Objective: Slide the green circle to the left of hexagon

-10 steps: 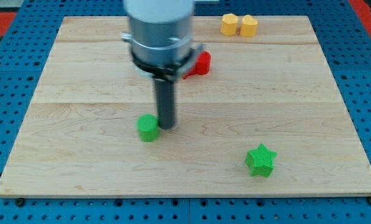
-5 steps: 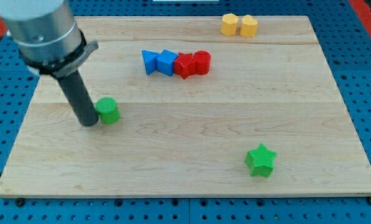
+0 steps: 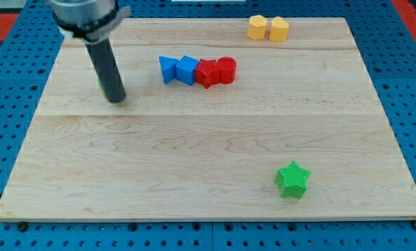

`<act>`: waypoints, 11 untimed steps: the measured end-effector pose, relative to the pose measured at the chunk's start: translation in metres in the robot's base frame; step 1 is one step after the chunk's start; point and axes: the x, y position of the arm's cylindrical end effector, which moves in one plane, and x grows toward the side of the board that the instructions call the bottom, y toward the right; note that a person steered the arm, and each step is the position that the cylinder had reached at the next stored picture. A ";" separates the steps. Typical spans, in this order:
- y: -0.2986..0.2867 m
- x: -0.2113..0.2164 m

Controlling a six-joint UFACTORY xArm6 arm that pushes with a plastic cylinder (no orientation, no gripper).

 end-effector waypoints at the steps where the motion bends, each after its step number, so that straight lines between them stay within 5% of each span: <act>1: -0.037 -0.044; 2: -0.070 -0.081; 5: -0.125 -0.105; 7: 0.021 -0.112; 9: -0.034 -0.146; 10: 0.004 -0.155; 11: 0.100 -0.155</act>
